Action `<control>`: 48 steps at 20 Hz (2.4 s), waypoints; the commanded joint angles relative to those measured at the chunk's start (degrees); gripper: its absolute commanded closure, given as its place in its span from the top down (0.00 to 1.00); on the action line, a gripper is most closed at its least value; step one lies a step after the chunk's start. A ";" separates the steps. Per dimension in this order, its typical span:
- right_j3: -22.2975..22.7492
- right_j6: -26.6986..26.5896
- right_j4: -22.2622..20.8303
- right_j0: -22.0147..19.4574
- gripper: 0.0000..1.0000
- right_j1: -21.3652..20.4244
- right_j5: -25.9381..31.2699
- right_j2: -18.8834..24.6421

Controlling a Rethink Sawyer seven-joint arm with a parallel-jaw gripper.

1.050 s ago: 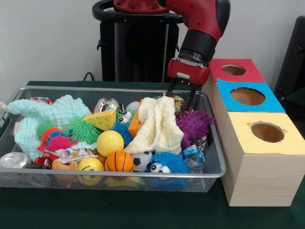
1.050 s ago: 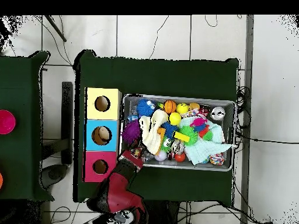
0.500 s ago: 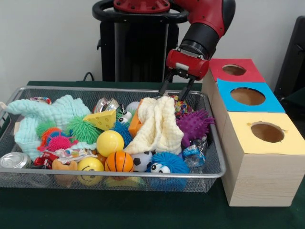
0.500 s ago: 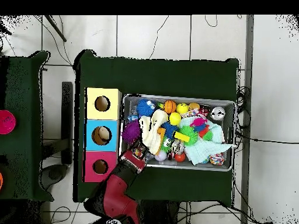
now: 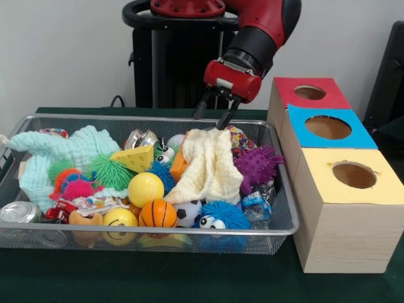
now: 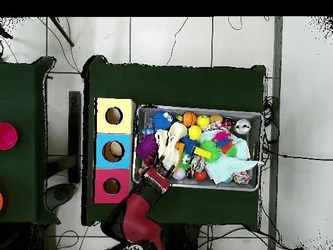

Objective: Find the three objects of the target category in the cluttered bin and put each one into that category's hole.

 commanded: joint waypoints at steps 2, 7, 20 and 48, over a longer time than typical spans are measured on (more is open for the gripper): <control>-4.62 11.30 -4.95 -5.07 1.00 2.87 -2.31 4.00; -6.17 12.54 -14.57 -11.72 1.00 1.51 0.34 7.92; -5.82 12.16 -25.75 -21.55 1.00 -2.22 5.41 16.81; -4.05 10.01 -25.34 -22.80 0.00 -6.78 7.45 19.06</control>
